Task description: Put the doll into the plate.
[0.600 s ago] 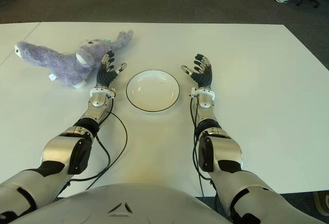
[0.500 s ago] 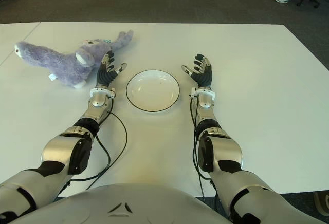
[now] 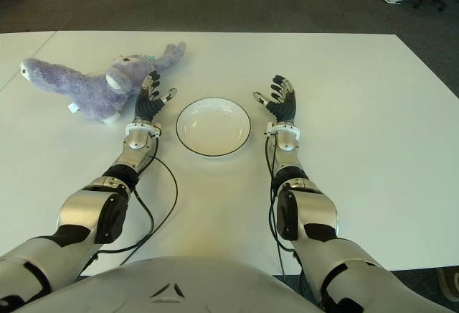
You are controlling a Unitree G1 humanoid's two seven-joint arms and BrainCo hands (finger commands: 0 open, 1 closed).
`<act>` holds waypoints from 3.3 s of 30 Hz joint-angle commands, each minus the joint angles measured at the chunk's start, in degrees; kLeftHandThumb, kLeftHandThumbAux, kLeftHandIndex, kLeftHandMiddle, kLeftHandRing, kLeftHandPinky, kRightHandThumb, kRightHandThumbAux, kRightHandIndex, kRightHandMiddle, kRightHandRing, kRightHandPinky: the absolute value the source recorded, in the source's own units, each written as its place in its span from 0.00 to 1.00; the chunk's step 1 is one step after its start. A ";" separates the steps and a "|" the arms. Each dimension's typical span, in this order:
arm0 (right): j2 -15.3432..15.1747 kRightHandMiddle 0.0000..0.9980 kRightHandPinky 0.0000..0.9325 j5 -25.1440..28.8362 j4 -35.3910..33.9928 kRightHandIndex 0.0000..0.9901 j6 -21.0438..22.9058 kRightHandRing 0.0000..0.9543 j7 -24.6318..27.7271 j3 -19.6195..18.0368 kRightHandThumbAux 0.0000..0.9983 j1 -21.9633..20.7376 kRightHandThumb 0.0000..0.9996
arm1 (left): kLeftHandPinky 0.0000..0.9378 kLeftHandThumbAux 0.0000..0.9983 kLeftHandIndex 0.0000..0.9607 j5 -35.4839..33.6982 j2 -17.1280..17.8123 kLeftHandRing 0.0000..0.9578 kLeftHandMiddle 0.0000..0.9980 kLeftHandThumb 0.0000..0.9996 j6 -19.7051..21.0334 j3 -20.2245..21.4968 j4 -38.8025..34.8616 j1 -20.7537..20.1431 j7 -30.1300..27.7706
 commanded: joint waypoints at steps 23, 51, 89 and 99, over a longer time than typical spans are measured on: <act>3.18 0.21 0.24 0.66 8.37 0.19 10.19 0.22 0.28 -0.62 0.88 12.73 0.13 | 0.09 0.65 0.02 2.18 -0.84 0.08 0.08 0.14 6.31 -1.77 7.71 10.49 0.50; 3.37 0.22 0.24 1.13 8.37 0.20 10.10 0.22 1.05 -1.47 0.85 12.79 0.17 | 0.10 0.70 0.02 8.66 4.26 0.08 0.07 0.11 -6.16 -8.89 2.28 3.84 8.86; 3.62 0.19 0.21 0.66 8.46 0.18 10.44 0.19 0.44 -1.73 0.89 12.48 0.11 | 0.04 0.60 0.00 16.78 13.32 0.07 0.08 0.07 -4.20 -15.86 0.85 -13.39 21.21; 3.69 0.21 0.23 1.07 8.41 0.20 10.18 0.21 1.17 -2.25 0.90 12.43 0.16 | 0.03 0.59 0.00 13.45 12.25 0.05 0.06 0.08 -4.25 -14.45 0.61 -17.23 15.77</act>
